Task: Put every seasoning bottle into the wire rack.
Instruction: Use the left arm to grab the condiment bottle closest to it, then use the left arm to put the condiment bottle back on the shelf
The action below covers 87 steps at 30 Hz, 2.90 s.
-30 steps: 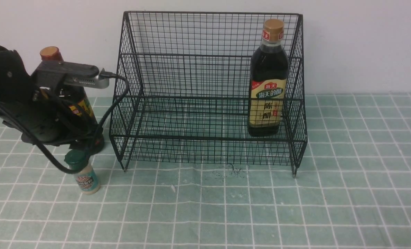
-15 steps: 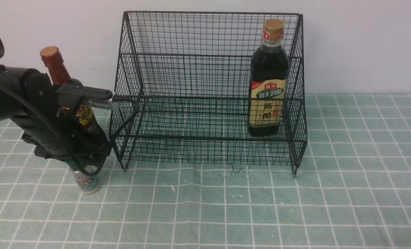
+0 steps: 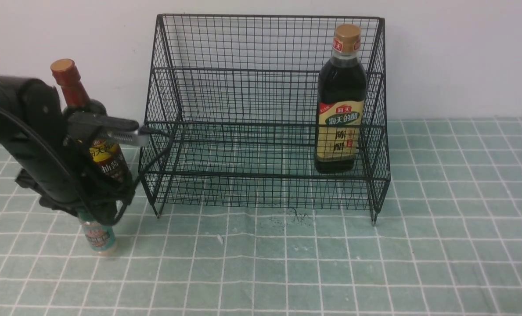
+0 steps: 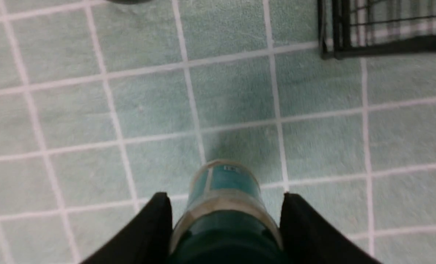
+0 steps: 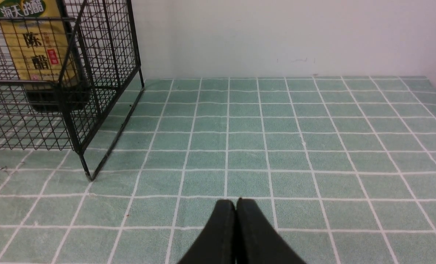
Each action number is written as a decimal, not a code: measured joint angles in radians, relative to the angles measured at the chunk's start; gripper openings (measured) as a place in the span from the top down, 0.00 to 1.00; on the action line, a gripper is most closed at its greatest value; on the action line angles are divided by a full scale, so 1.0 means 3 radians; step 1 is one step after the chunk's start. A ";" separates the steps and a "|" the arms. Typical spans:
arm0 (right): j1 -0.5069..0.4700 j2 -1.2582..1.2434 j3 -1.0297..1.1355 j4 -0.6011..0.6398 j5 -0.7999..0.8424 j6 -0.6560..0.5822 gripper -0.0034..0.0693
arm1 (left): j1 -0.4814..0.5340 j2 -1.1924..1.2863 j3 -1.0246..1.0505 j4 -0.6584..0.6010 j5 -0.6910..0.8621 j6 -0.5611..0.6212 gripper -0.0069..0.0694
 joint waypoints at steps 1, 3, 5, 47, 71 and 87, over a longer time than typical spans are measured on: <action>0.0000 0.0000 0.0000 0.0000 0.0000 0.0000 0.97 | 0.0000 -0.0092 -0.0058 0.0010 0.0090 0.0000 0.47; 0.0000 0.0000 0.0000 0.0000 0.0000 0.0000 0.97 | 0.0000 -0.0275 -0.0179 0.0014 0.0238 0.0000 0.47; 0.0000 0.0000 0.0000 0.0000 0.0000 0.0000 0.97 | -0.0029 -0.0477 -0.0307 0.0019 0.0341 0.0000 0.47; 0.0000 0.0000 0.0000 0.0000 0.0000 0.0000 0.97 | -0.0945 0.0657 -0.1272 0.0305 -0.0046 -0.0371 0.47; 0.0000 0.0000 0.0000 0.0000 0.0000 0.0097 0.97 | -0.0945 0.0722 -0.1272 0.0284 0.0081 -0.0415 0.47; 0.0000 0.0000 0.0000 0.0000 0.0000 0.0100 0.97 | -0.0945 0.0722 -0.1280 0.0282 0.0123 -0.0415 0.39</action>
